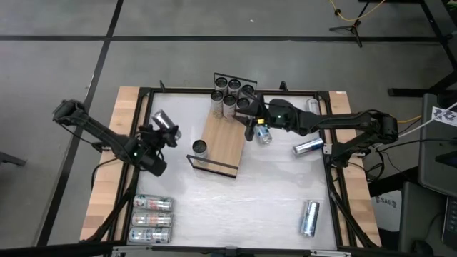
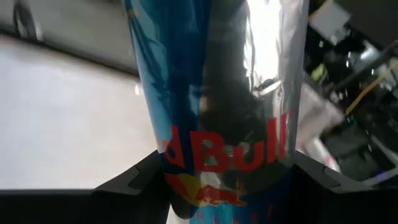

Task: Place canned beverage on shelf
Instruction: Put the middle left silver soda can on the shelf

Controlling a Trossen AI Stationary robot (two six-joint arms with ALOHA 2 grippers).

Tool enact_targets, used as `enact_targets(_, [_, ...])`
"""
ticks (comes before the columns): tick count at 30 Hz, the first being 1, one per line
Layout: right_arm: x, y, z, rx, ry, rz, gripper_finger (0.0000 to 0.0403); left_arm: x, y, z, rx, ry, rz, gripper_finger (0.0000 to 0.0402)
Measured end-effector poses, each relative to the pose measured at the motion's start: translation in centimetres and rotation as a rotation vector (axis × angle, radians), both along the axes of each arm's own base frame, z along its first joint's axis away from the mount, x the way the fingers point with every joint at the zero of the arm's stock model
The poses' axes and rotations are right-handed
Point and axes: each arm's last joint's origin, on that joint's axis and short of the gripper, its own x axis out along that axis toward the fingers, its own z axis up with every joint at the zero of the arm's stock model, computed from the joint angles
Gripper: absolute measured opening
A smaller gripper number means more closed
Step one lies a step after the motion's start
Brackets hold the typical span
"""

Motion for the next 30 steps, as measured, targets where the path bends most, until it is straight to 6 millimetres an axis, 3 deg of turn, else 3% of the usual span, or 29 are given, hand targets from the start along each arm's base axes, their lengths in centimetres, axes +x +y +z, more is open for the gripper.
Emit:
enact_targets(9, [0.1,0.0,0.6,-0.004,-0.016,0.0,0.0113,3.1,1.9,1.7,0.126,0.131,0.054,0.0214])
enact_targets(18, [0.1,0.0,0.3,0.001,0.009,-0.001,0.0113,5.9,4.5,3.7,0.197,0.24,-0.109,0.0214])
enact_targets(30, [0.1,0.0,0.3,0.002,0.013,-0.001,0.0113,9.4,7.9,2.1,0.272,0.342,-0.305,0.0216])
